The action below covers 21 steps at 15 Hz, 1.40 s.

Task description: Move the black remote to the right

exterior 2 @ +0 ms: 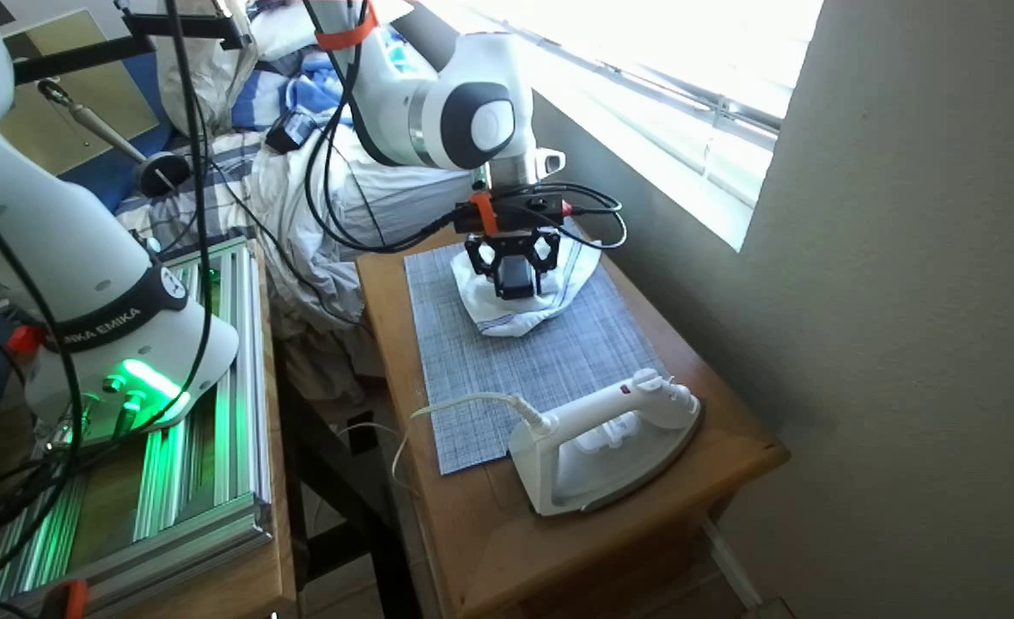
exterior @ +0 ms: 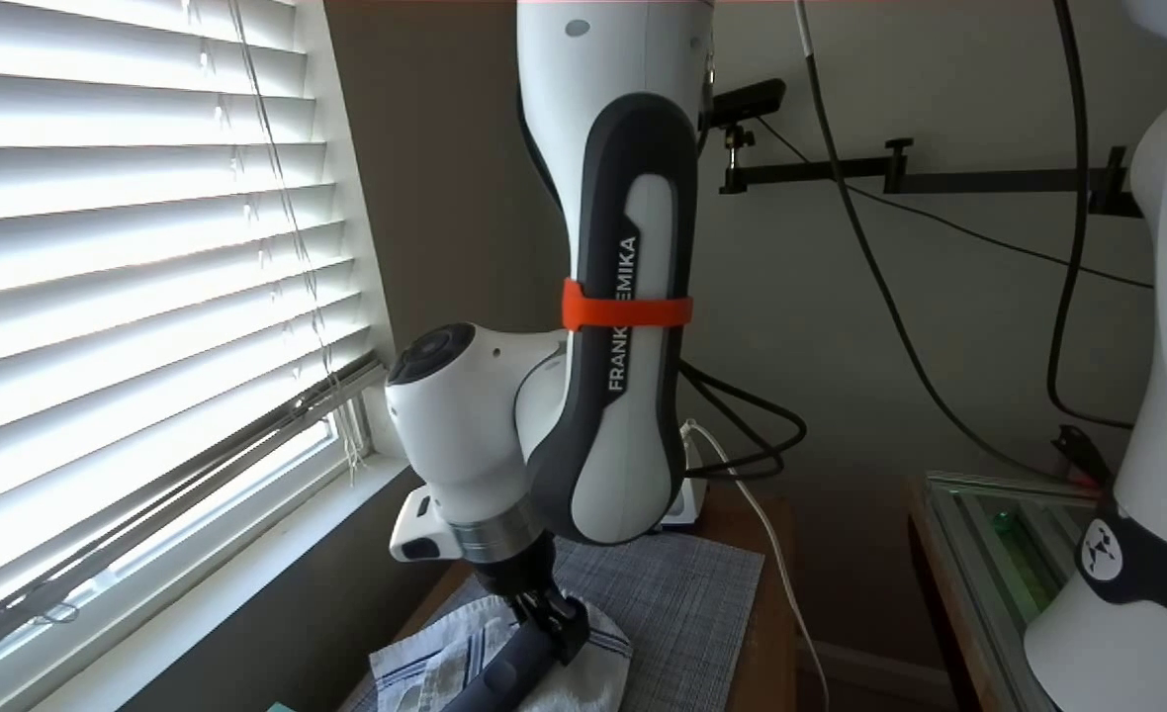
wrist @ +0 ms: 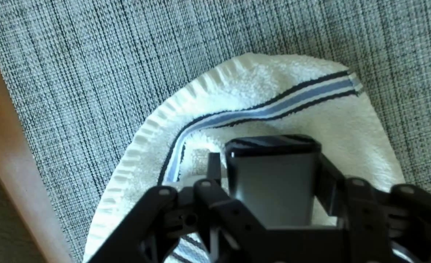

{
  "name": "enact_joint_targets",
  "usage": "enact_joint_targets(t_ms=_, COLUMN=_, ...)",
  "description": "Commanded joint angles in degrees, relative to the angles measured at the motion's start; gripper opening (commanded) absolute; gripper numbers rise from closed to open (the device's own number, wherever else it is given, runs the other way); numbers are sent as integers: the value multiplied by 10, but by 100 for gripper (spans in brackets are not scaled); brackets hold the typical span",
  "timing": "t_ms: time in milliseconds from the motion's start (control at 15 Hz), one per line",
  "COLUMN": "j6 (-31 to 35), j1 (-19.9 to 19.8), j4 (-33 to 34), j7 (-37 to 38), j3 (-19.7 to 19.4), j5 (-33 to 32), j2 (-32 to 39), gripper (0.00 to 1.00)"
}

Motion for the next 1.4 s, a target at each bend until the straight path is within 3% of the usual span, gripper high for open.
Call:
enact_joint_targets(t_ms=0, j6=1, j1=13, j4=25, j7=26, j3=-14, j5=-16, j2=20, gripper=34)
enact_joint_targets(t_ms=400, j6=-3, j1=8, j4=-25, j7=23, j3=-42, j5=-38, j2=-63, gripper=32)
enact_joint_targets(t_ms=667, j6=-16, j1=-22, j4=-72, j7=-9, j3=-42, j5=-62, j2=-147, gripper=32)
enact_joint_targets(t_ms=800, j6=-62, j1=-14, j4=-85, j7=-4, j3=-60, j5=-98, j2=-186, gripper=32)
enact_joint_targets(t_ms=933, j6=-141, j1=7, j4=-83, j7=55, j3=-87, j5=-179, j2=-221, gripper=32)
enact_joint_targets(t_ms=1333, j6=-367, j1=4, j4=-79, j7=119, j3=-29, j5=-302, j2=-259, gripper=32)
